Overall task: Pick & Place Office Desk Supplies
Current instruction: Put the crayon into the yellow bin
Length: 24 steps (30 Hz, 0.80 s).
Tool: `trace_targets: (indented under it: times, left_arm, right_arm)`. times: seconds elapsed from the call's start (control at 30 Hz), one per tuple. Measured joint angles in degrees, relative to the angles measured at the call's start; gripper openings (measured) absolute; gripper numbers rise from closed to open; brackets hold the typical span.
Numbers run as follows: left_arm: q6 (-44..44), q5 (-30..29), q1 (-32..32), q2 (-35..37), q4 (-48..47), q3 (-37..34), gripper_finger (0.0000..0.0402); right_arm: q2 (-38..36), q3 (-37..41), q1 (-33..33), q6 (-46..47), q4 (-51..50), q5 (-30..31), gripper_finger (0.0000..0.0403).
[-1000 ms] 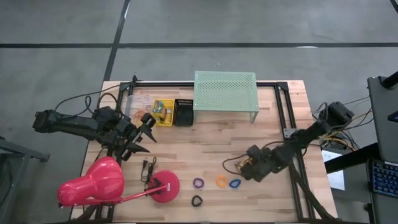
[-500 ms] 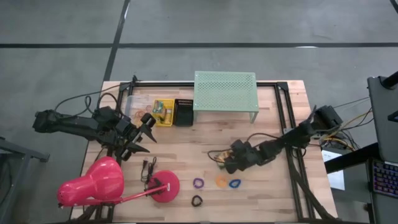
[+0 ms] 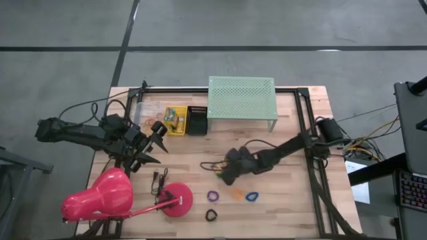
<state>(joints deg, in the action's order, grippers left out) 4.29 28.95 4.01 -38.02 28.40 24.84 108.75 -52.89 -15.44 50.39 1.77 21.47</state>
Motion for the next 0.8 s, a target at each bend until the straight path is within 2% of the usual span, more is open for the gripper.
trace_targets:
  times: [0.23,0.47,0.7,0.8]
  left_arm:
    - [0.0,0.0,0.0,0.0,-0.2,-0.02,0.0191]
    - [0.0,0.0,0.0,0.02,-0.62,0.0,0.0191]
    - [0.0,0.0,0.0,0.04,-1.24,0.0,0.0191]
    - [0.0,0.0,0.0,0.02,-1.42,-0.02,0.0191]
  right_arm:
    - [9.52,-12.29,2.34,-7.26,-1.29,-0.83,0.0226]
    - [18.77,-25.09,3.68,-8.17,-4.55,-0.71,0.0226]
    - [20.33,-30.95,3.59,-14.36,-5.86,-1.3,0.0226]
    - [19.94,-32.43,3.53,-14.83,-9.9,-1.66,0.0226]
